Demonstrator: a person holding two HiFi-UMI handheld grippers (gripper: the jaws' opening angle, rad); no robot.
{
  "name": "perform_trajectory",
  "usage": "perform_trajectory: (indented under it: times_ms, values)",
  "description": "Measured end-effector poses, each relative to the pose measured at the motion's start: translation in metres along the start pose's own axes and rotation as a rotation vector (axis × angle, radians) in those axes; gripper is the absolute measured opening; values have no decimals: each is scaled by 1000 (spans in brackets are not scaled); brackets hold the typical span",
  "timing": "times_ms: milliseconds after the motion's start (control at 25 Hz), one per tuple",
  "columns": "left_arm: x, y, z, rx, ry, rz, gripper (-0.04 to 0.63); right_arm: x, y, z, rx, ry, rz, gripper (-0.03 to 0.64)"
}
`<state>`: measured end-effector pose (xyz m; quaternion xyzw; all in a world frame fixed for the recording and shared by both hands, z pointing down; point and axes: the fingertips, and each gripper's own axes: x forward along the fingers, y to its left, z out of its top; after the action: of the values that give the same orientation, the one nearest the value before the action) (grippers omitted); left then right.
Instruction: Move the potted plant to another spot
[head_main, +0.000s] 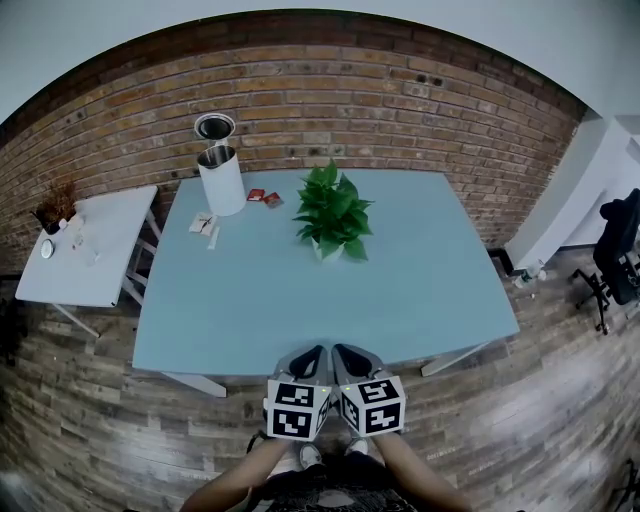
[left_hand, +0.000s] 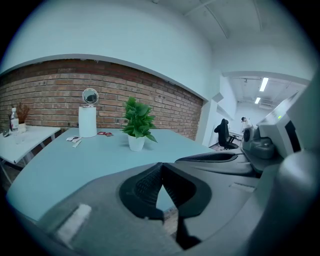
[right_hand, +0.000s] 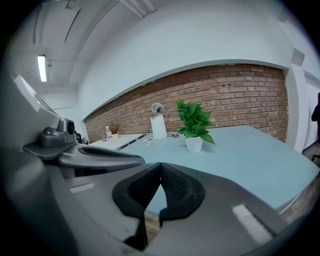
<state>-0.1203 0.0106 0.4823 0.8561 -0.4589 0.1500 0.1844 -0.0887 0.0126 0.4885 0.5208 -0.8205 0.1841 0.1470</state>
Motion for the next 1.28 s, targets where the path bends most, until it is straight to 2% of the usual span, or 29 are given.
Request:
perform_trajectory:
  times_ms: [280,920,1280]
  values:
    - [15,19,4,-5,15,12,-2,19,-8,7,-10,-2,-18,6]
    - [69,44,20,-15,41,32,-2,67,-42,26,-21,7,2,6]
    - [101,62,33,-25,50,83,-2,94,-69,48,-42,1,4,7]
